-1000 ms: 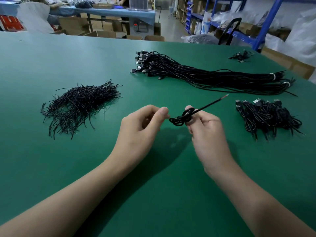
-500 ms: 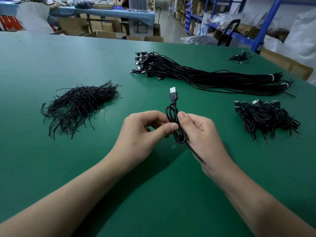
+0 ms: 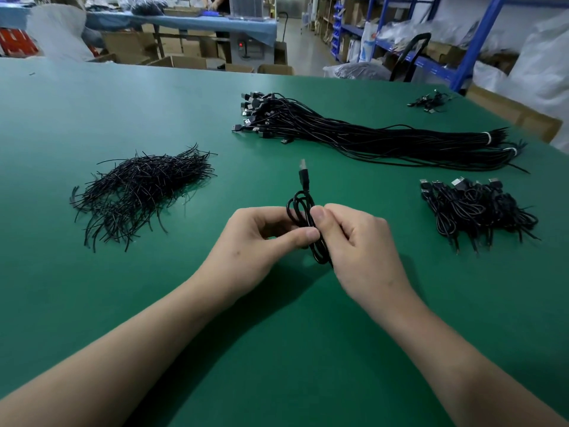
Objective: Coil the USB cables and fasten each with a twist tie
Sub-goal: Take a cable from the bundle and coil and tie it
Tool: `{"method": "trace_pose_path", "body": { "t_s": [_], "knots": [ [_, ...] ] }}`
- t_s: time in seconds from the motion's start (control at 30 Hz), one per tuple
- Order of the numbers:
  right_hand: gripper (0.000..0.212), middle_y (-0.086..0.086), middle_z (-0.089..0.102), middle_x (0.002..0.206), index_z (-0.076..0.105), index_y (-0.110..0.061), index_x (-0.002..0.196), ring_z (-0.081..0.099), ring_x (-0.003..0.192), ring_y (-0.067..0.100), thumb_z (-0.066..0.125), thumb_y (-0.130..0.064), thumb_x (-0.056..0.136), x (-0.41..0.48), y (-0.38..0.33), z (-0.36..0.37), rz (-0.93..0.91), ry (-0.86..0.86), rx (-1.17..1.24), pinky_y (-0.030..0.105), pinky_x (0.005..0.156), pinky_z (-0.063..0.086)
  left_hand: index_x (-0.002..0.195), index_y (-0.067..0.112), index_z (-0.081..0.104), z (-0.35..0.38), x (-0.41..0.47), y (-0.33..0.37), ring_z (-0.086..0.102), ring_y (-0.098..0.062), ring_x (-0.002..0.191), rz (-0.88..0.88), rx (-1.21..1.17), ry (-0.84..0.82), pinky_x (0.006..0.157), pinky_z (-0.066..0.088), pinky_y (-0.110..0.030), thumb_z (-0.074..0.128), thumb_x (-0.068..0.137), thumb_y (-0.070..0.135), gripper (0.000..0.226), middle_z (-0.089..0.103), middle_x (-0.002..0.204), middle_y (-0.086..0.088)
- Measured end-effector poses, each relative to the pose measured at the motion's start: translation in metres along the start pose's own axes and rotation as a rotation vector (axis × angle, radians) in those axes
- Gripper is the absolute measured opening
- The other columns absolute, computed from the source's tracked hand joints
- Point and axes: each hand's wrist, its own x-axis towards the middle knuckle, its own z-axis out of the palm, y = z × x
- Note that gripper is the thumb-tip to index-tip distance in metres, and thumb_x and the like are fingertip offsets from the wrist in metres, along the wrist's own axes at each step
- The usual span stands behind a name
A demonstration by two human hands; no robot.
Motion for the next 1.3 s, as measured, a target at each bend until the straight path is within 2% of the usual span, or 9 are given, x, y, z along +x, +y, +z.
{"method": "trace_pose_path", "body": {
  "t_s": [0.1,0.23,0.37,0.63,0.8,0.9,1.03,1.17,1.3],
  "knots": [
    [0.046,-0.015,0.039,0.052,0.057,-0.010,0.067,0.035,0.053,0.003,0.046,-0.030,0.108,0.001,-0.001,0.002,0.073,-0.067,0.204,0.029,0.055,0.031,0.100,0.019,0.079,0.000,0.000,0.000,0.072,-0.029,0.093,0.034,-0.024,0.031,0.094,0.056,-0.047,0.080,0.078,0.032,0.026,0.078,0.096,-0.010],
    [0.052,-0.008,0.027,0.059,0.046,0.009,0.075,0.022,0.052,0.006,0.044,-0.033,0.107,0.005,-0.002,0.002,0.305,-0.138,0.493,0.017,0.050,0.026,0.091,0.027,0.079,-0.001,-0.001,0.003,0.062,-0.001,0.069,0.188,0.195,0.129,0.056,0.041,-0.025,0.083,0.082,0.023,0.011,0.074,0.082,0.006],
    [0.047,-0.012,0.030,0.049,0.044,-0.022,0.059,0.020,0.042,0.004,0.045,-0.021,0.106,0.003,-0.005,-0.001,0.494,-0.219,0.667,0.013,0.039,0.019,0.091,0.023,0.078,-0.005,-0.004,0.011,0.064,-0.006,0.070,0.425,0.506,0.160,0.057,0.040,-0.023,0.084,0.082,0.018,0.012,0.068,0.076,0.013],
    [0.035,-0.001,0.031,0.063,0.059,-0.023,0.069,0.017,0.057,0.017,0.054,-0.033,0.102,-0.001,-0.004,0.001,0.607,-0.310,0.780,0.022,0.041,0.017,0.095,0.022,0.081,-0.015,0.001,0.011,0.059,-0.018,0.065,0.808,0.963,0.118,0.056,0.049,-0.033,0.074,0.091,0.015,0.011,0.065,0.078,0.003],
    [0.056,0.024,0.044,0.063,0.052,0.006,0.078,0.038,0.059,0.020,0.046,-0.043,0.104,0.002,0.002,-0.001,0.259,-0.087,0.301,0.050,0.057,0.039,0.109,0.022,0.078,-0.012,-0.002,0.006,0.067,-0.017,0.091,0.442,0.557,0.083,0.070,0.051,-0.027,0.070,0.093,0.008,0.022,0.069,0.101,0.004],
    [0.051,0.003,0.030,0.055,0.035,-0.010,0.064,0.027,0.055,0.010,0.048,-0.036,0.105,0.001,0.000,-0.004,0.038,0.080,0.059,0.038,0.053,0.025,0.101,0.022,0.077,-0.007,-0.002,0.006,0.071,-0.013,0.079,0.084,0.239,0.107,0.064,0.053,-0.034,0.067,0.097,0.025,0.011,0.073,0.087,0.001],
    [0.048,-0.004,0.030,0.051,0.035,-0.013,0.062,0.027,0.051,0.011,0.050,-0.031,0.104,-0.002,-0.003,0.000,-0.050,0.106,-0.034,0.040,0.051,0.027,0.097,0.010,0.077,0.000,-0.001,0.005,0.065,-0.001,0.067,-0.055,0.057,-0.027,0.063,0.048,-0.014,0.069,0.084,0.036,0.030,0.073,0.075,0.005],
    [0.050,-0.010,0.029,0.052,0.041,-0.019,0.058,0.027,0.052,0.007,0.048,-0.032,0.106,0.000,-0.004,0.000,0.071,0.043,0.090,0.031,0.050,0.023,0.099,0.009,0.075,0.003,-0.001,0.005,0.065,-0.008,0.077,-0.062,-0.065,0.026,0.074,0.051,-0.022,0.078,0.073,0.029,0.032,0.074,0.083,0.000],
    [0.051,-0.016,0.028,0.051,0.048,-0.025,0.057,0.021,0.046,0.004,0.046,-0.038,0.106,0.003,-0.004,0.001,0.442,-0.156,0.675,0.018,0.046,0.021,0.091,0.022,0.076,0.001,-0.001,0.008,0.062,-0.002,0.071,0.094,0.196,0.123,0.067,0.042,-0.016,0.082,0.080,0.024,0.013,0.073,0.077,0.006]
  ]
}}
